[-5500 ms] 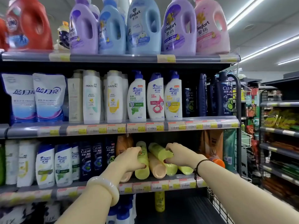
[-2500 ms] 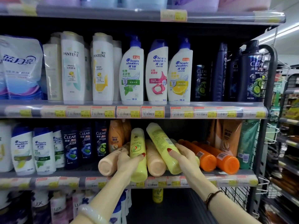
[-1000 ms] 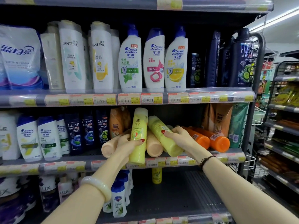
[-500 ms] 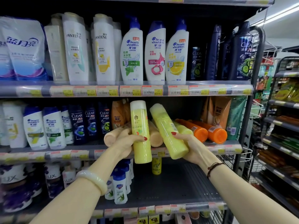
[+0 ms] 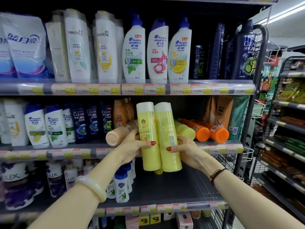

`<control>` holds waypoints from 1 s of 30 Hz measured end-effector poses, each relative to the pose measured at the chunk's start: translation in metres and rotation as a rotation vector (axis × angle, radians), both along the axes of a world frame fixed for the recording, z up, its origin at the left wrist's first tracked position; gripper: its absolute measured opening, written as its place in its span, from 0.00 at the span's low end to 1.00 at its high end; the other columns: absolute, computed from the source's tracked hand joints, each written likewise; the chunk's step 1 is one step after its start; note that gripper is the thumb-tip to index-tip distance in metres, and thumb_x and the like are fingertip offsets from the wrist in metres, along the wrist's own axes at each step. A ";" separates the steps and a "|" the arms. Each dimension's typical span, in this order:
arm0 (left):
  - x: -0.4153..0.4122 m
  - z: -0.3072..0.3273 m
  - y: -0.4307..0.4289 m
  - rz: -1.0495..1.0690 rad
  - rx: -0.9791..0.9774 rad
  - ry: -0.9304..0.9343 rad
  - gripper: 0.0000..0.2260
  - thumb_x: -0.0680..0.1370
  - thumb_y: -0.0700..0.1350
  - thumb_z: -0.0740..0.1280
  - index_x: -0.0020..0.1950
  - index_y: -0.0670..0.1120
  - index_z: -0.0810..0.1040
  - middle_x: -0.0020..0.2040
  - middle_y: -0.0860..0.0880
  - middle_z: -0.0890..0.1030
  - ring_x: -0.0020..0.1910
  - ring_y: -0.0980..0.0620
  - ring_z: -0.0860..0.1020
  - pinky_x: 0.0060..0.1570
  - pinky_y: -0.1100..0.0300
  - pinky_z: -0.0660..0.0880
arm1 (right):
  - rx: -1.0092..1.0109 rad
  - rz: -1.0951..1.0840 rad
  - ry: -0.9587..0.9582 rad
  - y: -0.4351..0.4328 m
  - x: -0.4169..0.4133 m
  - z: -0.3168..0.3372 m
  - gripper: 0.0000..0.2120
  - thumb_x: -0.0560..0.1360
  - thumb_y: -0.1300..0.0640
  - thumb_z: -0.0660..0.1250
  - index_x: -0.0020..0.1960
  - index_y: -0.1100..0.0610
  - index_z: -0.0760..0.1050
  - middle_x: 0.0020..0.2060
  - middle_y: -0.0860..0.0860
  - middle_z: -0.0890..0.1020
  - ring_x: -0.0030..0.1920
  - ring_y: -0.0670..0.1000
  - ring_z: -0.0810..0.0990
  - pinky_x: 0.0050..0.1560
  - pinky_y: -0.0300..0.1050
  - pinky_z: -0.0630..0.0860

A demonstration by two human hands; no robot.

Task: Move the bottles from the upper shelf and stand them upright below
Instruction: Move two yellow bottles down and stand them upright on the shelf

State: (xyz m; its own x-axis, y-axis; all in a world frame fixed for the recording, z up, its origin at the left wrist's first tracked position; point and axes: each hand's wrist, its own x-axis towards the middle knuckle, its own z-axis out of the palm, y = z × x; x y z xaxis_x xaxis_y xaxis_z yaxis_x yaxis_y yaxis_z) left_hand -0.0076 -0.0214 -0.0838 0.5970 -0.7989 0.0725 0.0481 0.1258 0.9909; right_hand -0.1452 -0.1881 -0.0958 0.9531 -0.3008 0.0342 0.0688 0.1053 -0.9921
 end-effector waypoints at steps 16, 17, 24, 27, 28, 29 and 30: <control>-0.011 -0.046 0.002 -0.039 0.264 -0.177 0.27 0.65 0.29 0.74 0.61 0.43 0.74 0.56 0.42 0.83 0.56 0.44 0.81 0.58 0.40 0.76 | -0.427 -0.120 0.059 0.007 -0.016 -0.054 0.39 0.60 0.69 0.77 0.64 0.49 0.66 0.58 0.49 0.79 0.58 0.50 0.79 0.59 0.47 0.77; -0.012 -0.050 0.003 -0.036 0.275 -0.192 0.27 0.64 0.29 0.75 0.60 0.44 0.75 0.55 0.43 0.83 0.56 0.44 0.81 0.58 0.40 0.77 | -0.430 -0.125 0.050 0.009 -0.017 -0.059 0.39 0.60 0.71 0.77 0.65 0.49 0.66 0.58 0.50 0.79 0.58 0.49 0.79 0.58 0.47 0.77; -0.007 -0.091 0.003 -0.011 0.391 -0.200 0.29 0.64 0.32 0.76 0.62 0.49 0.73 0.56 0.46 0.83 0.57 0.45 0.80 0.57 0.40 0.77 | -0.440 -0.137 0.066 0.009 -0.006 -0.109 0.39 0.58 0.71 0.76 0.64 0.50 0.67 0.56 0.51 0.80 0.59 0.52 0.79 0.59 0.50 0.77; -0.003 -0.109 -0.002 0.011 0.415 -0.194 0.28 0.66 0.32 0.75 0.59 0.52 0.73 0.56 0.46 0.82 0.58 0.45 0.79 0.58 0.40 0.76 | -0.439 -0.154 0.076 0.007 0.001 -0.129 0.38 0.58 0.72 0.76 0.63 0.53 0.67 0.54 0.51 0.80 0.57 0.51 0.79 0.58 0.50 0.78; -0.001 -0.116 -0.004 0.021 0.418 -0.196 0.28 0.66 0.32 0.75 0.60 0.52 0.73 0.57 0.47 0.82 0.58 0.46 0.79 0.58 0.40 0.76 | -0.434 -0.160 0.083 0.005 0.004 -0.136 0.37 0.59 0.72 0.75 0.63 0.53 0.67 0.53 0.50 0.80 0.56 0.50 0.79 0.55 0.48 0.78; 0.001 -0.123 -0.006 0.031 0.415 -0.195 0.28 0.66 0.31 0.75 0.60 0.52 0.72 0.57 0.46 0.82 0.58 0.46 0.79 0.58 0.41 0.76 | -0.428 -0.163 0.086 0.004 0.007 -0.142 0.37 0.59 0.73 0.75 0.63 0.54 0.67 0.52 0.49 0.80 0.54 0.48 0.79 0.52 0.44 0.79; 0.003 -0.130 -0.009 0.044 0.409 -0.192 0.29 0.65 0.31 0.74 0.61 0.51 0.72 0.57 0.46 0.82 0.58 0.46 0.79 0.58 0.41 0.76 | -0.425 -0.165 0.088 0.002 0.009 -0.148 0.37 0.60 0.73 0.75 0.64 0.55 0.66 0.51 0.48 0.80 0.52 0.46 0.79 0.49 0.39 0.79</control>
